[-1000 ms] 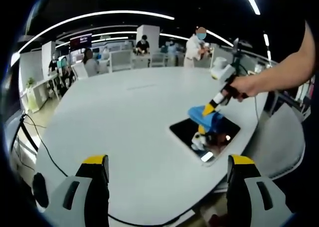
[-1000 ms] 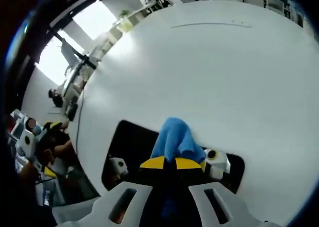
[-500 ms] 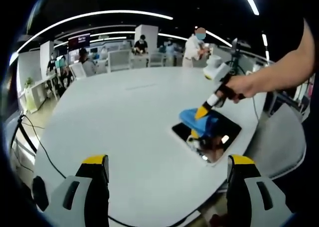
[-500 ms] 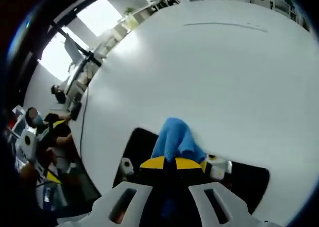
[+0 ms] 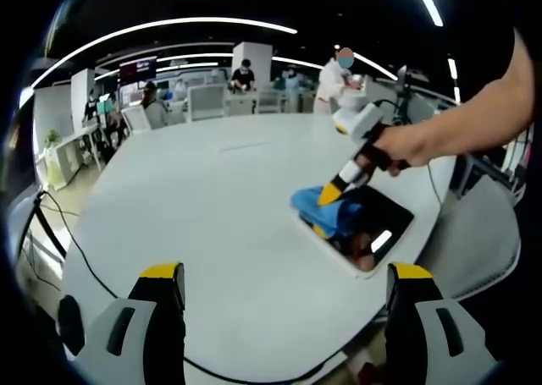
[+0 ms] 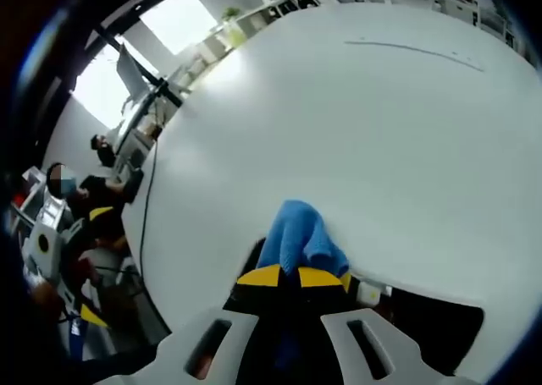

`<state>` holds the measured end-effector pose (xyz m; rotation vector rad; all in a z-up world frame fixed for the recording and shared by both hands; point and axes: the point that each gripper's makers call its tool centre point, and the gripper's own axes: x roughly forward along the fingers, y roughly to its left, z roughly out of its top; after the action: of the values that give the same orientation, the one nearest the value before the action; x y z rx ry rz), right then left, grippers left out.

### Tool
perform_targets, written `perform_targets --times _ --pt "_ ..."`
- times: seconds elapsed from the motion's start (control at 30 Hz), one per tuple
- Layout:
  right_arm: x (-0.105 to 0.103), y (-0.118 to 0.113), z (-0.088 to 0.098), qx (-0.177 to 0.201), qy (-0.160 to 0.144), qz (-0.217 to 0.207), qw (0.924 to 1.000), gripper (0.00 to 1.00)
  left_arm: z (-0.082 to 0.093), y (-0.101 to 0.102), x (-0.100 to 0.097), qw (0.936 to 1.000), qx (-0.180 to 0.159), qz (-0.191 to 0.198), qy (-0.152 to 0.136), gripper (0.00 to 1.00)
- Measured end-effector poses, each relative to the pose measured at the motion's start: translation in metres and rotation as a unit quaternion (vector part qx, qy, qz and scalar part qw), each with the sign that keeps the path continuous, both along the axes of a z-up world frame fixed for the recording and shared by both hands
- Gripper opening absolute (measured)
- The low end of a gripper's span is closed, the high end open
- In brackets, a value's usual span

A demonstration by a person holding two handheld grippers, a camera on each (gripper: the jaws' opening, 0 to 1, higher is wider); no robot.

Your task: Wipe the mirror surface with the cleaning cloth until all visible marks leave the cleaned area.

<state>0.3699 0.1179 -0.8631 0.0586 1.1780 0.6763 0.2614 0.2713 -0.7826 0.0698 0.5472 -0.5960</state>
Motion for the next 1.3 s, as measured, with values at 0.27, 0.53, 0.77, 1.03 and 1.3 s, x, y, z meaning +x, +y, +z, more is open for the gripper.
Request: perform_targets --times 0.27,0.53,0.77,1.03,1.3 --pt "0.0 0.017 0.0 -0.005 -0.001 0.008 1.0 0.0 0.003 0.012 -0.003 0.9999 0.004 0.009 -0.003 0.99" --pt "-0.001 0.017 -0.001 -0.038 -0.019 0.03 0.9986 0.0 0.008 0.014 -0.004 0.9998 0.007 0.016 -0.008 0.99" --pt "-0.001 0.015 -0.001 -0.024 -0.018 0.011 0.9995 0.0 0.009 0.015 -0.002 0.9998 0.012 0.013 -0.013 0.99" --pt "-0.012 0.014 0.0 -0.019 -0.009 0.001 0.9998 0.0 0.015 0.009 -0.003 0.9997 0.014 0.013 -0.015 0.99" --pt "-0.022 0.013 0.0 -0.011 -0.008 -0.001 0.9999 0.0 0.018 0.004 -0.002 0.9996 0.02 0.007 -0.018 0.99"
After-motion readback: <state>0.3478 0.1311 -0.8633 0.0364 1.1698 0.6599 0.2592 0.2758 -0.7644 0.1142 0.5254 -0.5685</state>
